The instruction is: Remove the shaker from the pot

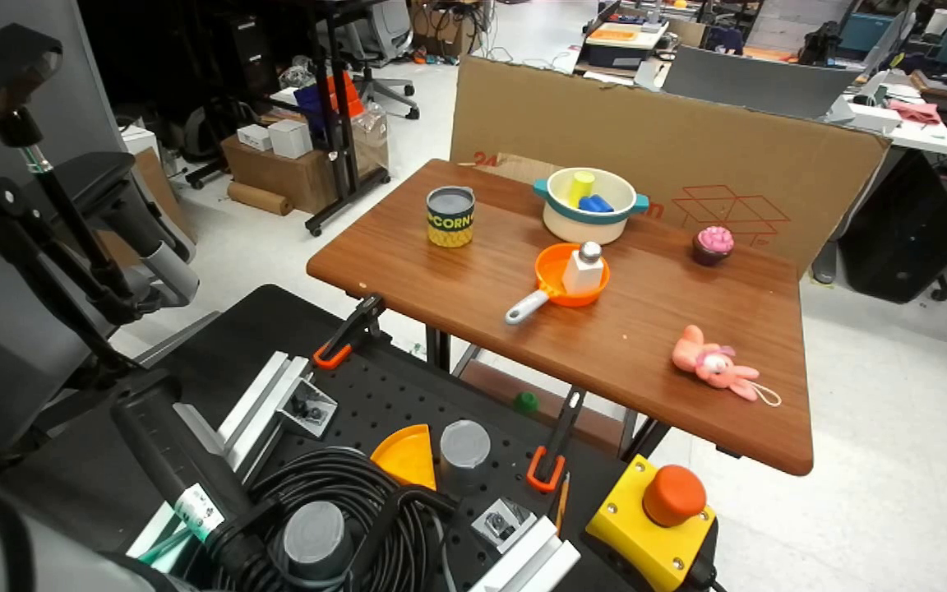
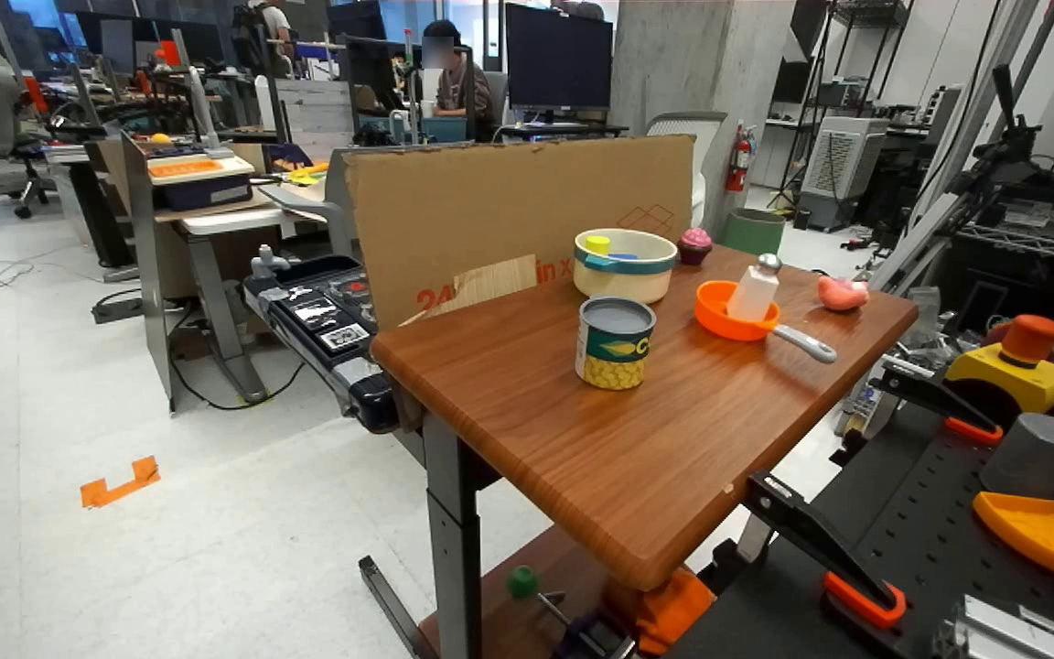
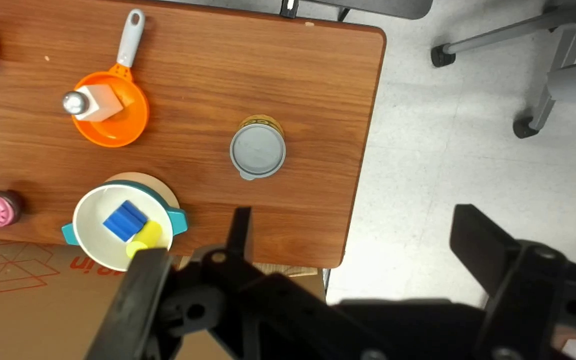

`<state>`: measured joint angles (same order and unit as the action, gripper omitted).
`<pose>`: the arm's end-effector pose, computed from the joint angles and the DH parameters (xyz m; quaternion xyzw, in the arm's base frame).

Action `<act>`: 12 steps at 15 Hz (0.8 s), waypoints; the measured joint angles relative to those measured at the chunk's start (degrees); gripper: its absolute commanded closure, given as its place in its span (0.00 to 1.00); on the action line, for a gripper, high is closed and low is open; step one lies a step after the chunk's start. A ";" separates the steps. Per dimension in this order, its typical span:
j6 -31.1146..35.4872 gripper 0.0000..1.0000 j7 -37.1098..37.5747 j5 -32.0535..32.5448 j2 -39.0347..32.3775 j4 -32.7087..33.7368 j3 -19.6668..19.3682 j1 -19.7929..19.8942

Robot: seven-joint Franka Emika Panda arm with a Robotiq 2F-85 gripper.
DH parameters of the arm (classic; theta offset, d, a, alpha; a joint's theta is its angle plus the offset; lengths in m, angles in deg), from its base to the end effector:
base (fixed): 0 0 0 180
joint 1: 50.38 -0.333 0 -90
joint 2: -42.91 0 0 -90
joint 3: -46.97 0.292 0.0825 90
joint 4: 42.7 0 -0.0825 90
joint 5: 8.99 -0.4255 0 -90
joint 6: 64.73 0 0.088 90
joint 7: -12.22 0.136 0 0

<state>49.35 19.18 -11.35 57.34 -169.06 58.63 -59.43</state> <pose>0.4905 0.1904 0.4185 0.9939 0.1089 0.0175 0.0022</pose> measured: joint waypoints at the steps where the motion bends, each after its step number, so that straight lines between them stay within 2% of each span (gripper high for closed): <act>1: 0.53 0.00 0.10 0.00 0.00 0.06 -0.39 0.18; 12: 2.22 0.00 1.21 -1.43 0.30 2.43 -8.52 6.63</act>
<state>51.57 20.39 -12.78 57.64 -166.63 50.12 -52.80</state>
